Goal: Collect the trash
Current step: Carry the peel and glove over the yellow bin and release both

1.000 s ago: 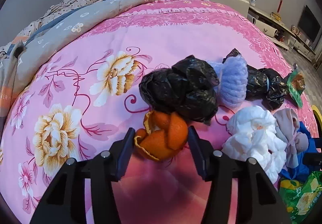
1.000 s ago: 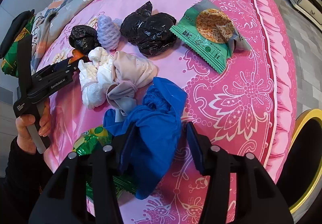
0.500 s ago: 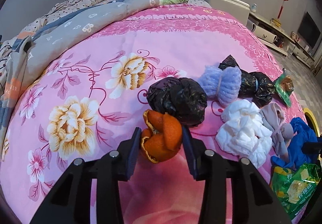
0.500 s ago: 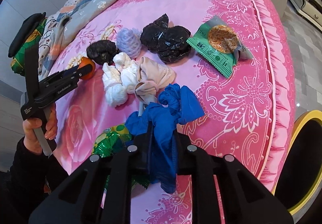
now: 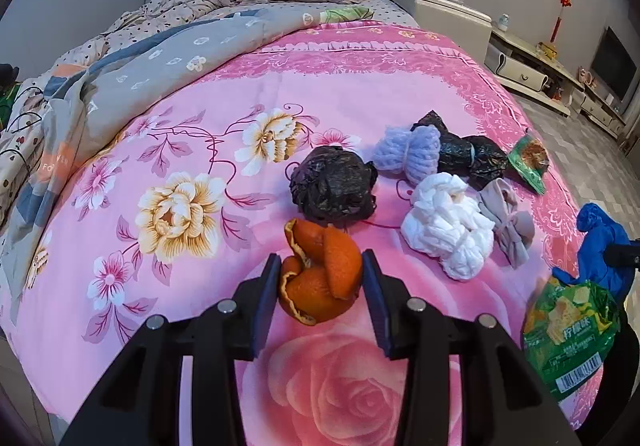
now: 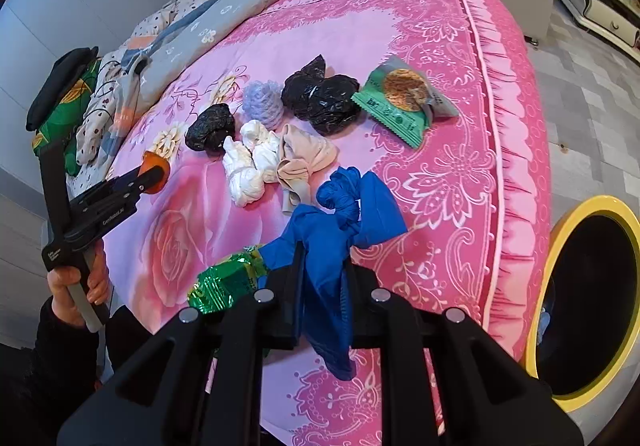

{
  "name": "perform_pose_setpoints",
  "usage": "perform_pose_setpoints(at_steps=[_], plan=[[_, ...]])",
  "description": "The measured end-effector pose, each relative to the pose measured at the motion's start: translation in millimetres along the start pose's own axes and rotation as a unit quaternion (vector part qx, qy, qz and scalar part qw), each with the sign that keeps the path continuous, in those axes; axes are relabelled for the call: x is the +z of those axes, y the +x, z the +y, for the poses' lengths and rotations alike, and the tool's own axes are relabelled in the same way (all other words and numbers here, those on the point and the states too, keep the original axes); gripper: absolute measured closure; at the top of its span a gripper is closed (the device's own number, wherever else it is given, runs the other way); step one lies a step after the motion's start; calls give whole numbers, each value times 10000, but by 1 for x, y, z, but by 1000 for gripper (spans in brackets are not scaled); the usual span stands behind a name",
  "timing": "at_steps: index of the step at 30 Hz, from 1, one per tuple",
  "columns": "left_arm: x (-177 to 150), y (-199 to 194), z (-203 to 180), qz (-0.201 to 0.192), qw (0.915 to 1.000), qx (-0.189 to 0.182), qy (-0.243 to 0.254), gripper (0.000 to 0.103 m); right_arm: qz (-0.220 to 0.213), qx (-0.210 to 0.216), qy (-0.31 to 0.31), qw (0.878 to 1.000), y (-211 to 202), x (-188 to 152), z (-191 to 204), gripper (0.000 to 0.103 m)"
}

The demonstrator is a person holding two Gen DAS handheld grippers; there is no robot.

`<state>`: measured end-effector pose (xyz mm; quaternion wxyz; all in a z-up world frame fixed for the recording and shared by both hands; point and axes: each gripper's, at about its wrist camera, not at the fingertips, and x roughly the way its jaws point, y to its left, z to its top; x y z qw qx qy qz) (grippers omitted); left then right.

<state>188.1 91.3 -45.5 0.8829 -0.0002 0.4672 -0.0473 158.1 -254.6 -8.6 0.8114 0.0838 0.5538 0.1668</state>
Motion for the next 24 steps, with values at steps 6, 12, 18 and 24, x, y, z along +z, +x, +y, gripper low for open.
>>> perform_pose_setpoints(at_steps=[6, 12, 18, 24], plan=[[-3, -18, -21, -66, 9998, -144, 80, 64, -207, -54, 92, 9997, -23, -6, -11, 88], [-1, -37, -49, -165, 9989, -411, 139, 64, -451, -99, 236, 9987, -52, -10, -28, 88], [4, -51, -86, -205, 9968, -720, 271, 64, -637, -188, 372, 9971, -76, -17, -45, 88], [11, -61, -129, -225, 9932, -1032, 482, 64, -851, -334, 531, 9944, -103, -22, -68, 88]])
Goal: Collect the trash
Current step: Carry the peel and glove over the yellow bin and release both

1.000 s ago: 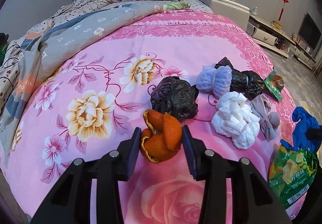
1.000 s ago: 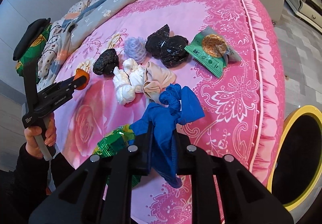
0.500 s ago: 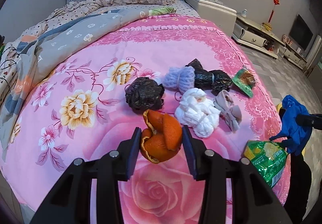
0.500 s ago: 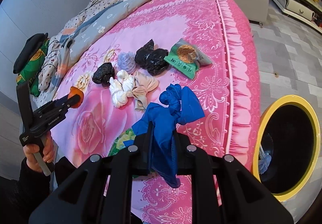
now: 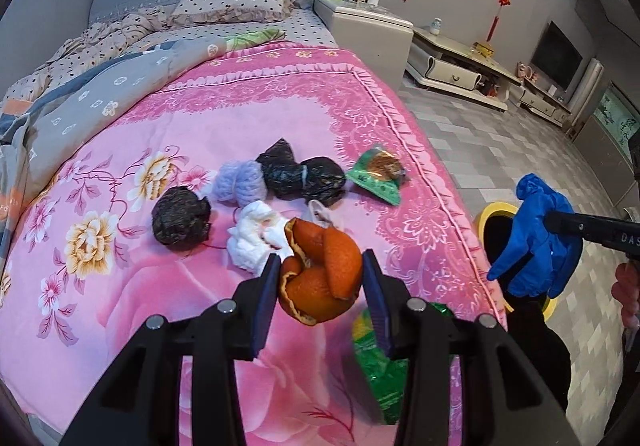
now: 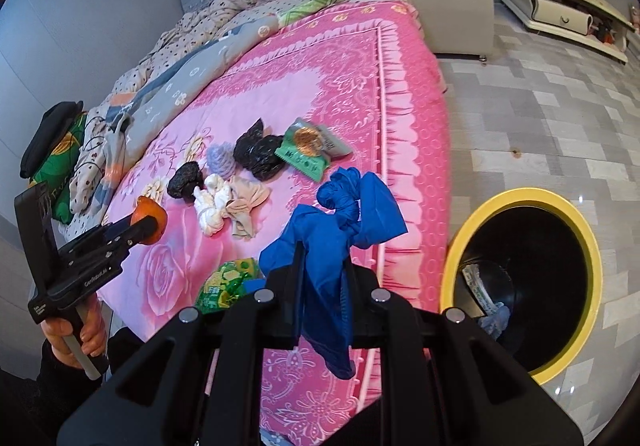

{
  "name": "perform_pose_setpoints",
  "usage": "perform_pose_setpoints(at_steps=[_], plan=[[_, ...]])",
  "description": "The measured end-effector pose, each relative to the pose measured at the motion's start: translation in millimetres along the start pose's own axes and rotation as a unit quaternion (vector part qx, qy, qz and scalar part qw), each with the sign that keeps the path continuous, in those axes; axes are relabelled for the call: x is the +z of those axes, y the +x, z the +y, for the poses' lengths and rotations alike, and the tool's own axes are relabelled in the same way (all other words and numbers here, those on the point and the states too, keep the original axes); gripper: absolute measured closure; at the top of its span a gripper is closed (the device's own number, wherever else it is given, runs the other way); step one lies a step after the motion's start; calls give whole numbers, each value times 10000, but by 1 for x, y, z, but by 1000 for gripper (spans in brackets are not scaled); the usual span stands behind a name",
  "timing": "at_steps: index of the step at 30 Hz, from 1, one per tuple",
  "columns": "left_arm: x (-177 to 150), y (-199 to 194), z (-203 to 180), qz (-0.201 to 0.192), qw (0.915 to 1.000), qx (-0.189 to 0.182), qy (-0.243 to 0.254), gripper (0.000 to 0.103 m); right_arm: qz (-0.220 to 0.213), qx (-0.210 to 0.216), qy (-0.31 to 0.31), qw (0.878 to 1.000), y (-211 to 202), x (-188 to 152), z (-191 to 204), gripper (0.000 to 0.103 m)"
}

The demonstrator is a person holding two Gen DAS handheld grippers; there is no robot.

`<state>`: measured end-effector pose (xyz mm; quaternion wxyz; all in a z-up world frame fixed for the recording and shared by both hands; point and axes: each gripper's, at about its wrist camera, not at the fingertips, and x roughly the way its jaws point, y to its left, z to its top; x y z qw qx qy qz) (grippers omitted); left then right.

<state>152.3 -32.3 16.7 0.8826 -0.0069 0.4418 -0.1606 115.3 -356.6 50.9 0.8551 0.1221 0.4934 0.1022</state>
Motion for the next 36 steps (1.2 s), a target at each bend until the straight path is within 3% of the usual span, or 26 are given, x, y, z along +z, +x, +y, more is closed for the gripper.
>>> perform_pose_setpoints(at_steps=[10, 22, 36], plan=[[21, 13, -81, 82, 9977, -546, 404, 64, -324, -185, 412, 9985, -36, 0, -57, 88], [35, 51, -183, 387, 9887, -1098, 948, 64, -517, -548, 994, 9922, -63, -7, -139, 88], [30, 105, -268, 817, 9770, -1421, 1366, 64, -410, -894, 1486, 9840, -50, -15, -203, 88]])
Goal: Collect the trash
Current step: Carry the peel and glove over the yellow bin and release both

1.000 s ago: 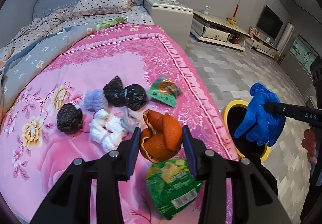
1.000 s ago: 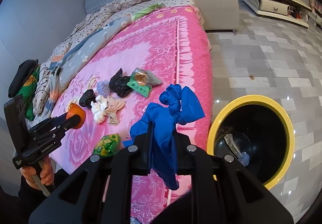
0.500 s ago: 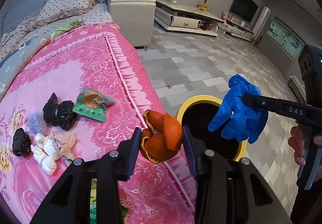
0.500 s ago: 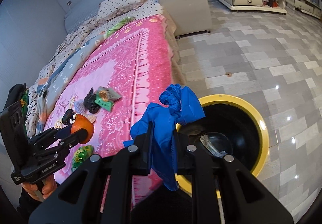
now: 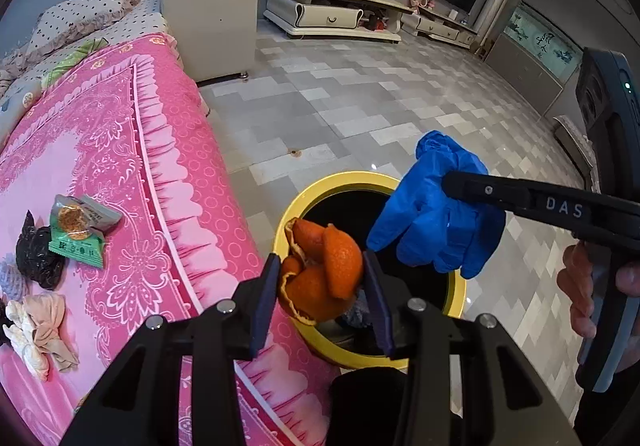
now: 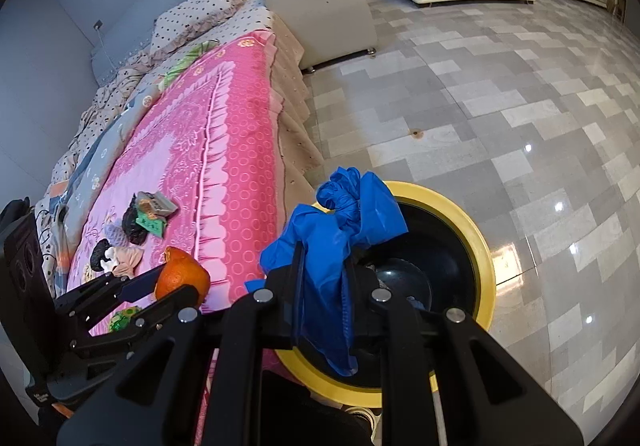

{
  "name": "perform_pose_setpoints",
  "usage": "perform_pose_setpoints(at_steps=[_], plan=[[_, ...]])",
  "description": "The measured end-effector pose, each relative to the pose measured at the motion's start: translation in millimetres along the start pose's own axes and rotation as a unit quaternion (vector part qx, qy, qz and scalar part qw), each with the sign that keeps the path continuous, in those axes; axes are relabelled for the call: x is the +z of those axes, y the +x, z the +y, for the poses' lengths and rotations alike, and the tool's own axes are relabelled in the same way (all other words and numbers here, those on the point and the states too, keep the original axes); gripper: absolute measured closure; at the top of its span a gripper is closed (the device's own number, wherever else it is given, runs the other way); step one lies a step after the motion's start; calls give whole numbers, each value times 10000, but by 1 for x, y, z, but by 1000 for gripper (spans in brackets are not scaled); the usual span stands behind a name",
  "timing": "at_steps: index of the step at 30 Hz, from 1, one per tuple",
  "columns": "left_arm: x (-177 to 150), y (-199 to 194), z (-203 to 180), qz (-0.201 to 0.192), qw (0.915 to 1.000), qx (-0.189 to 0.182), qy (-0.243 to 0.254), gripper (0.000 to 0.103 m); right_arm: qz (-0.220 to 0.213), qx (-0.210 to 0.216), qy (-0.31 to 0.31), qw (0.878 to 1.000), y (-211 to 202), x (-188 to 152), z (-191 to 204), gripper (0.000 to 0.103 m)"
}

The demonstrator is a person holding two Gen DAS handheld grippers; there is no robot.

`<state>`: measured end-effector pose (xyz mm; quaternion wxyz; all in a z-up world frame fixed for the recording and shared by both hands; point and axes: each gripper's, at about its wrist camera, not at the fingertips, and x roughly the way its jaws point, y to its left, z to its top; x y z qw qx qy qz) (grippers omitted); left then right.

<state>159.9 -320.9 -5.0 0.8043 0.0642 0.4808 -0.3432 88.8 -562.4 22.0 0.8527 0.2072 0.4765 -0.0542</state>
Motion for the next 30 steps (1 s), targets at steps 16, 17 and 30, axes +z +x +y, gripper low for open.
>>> perform_pose_setpoints(at_steps=[16, 17, 30], plan=[[1, 34, -17, 209, 9996, -180, -37, 62, 45, -194, 283, 9994, 19, 2, -22, 86], [1, 33, -17, 197, 9996, -199, -52, 61, 36, -209, 296, 9993, 19, 2, -23, 86], [-2, 16, -11, 29, 9997, -210, -101, 40, -132, -392, 539, 9977, 1, -1, -34, 72]])
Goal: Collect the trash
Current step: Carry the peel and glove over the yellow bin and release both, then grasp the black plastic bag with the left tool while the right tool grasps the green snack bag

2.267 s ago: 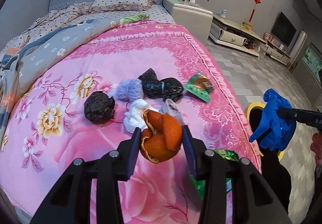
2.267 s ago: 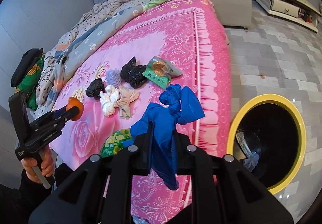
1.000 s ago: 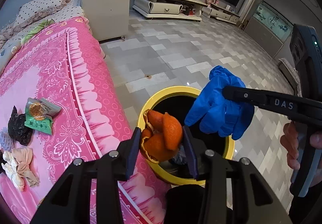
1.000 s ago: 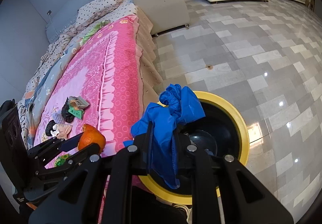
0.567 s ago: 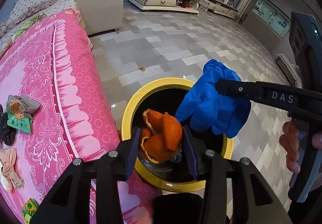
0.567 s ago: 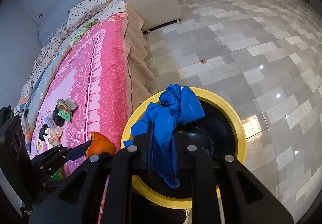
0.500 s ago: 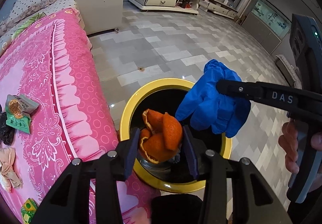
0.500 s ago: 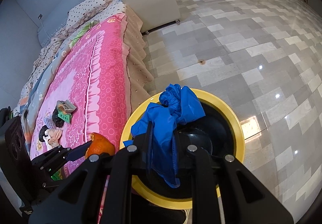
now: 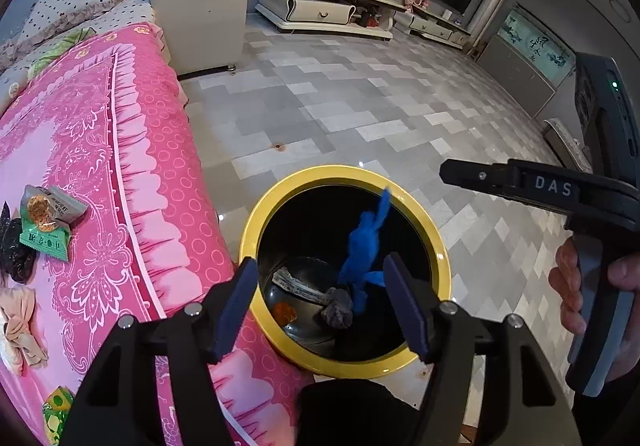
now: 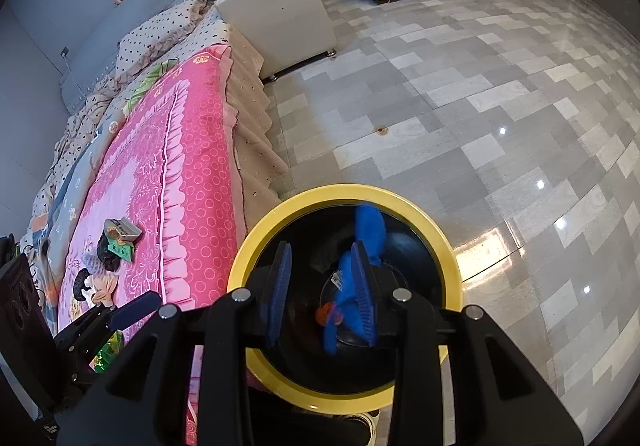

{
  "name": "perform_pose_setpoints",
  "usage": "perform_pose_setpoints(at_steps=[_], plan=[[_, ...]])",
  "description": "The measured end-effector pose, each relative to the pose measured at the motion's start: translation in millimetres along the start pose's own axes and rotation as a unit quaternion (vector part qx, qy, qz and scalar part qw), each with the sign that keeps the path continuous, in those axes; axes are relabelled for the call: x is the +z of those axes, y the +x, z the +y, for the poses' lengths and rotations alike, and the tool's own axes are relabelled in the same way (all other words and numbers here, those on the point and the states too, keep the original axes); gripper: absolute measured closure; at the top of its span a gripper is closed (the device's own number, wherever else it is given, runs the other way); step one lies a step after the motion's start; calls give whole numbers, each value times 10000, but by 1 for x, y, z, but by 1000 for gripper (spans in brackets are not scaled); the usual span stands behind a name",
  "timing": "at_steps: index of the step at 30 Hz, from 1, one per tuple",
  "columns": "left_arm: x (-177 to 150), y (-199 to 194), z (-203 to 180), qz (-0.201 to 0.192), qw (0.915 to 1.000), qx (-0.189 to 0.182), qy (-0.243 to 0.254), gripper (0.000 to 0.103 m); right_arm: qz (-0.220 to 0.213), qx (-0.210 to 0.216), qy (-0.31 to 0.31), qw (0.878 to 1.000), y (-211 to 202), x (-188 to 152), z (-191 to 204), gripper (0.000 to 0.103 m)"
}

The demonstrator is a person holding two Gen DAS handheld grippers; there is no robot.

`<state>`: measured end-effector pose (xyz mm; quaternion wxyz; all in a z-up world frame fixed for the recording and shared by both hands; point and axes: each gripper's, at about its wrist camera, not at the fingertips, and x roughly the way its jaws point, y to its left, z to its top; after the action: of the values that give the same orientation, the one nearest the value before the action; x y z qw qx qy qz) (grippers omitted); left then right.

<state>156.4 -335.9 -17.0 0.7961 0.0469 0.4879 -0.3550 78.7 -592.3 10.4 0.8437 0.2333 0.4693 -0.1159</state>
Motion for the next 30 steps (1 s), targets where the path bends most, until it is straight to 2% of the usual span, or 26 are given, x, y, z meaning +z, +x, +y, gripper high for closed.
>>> perform_pose_setpoints(at_steps=[10, 16, 20, 30], plan=[[-13, -31, 35, -146, 9991, 388, -113, 29, 160, 251, -226, 9993, -12, -17, 28, 66], [-25, -57, 83, -212, 9963, 681, -479, 27, 367, 545, -433, 9969, -12, -31, 64, 64], [-35, -72, 114, -258, 9932, 924, -654, 26, 522, 729, -609, 9941, -10, -40, 91, 59], [-55, -113, 201, -410, 9806, 1524, -1160, 26, 878, 1066, -1314, 9817, -7, -67, 170, 53]])
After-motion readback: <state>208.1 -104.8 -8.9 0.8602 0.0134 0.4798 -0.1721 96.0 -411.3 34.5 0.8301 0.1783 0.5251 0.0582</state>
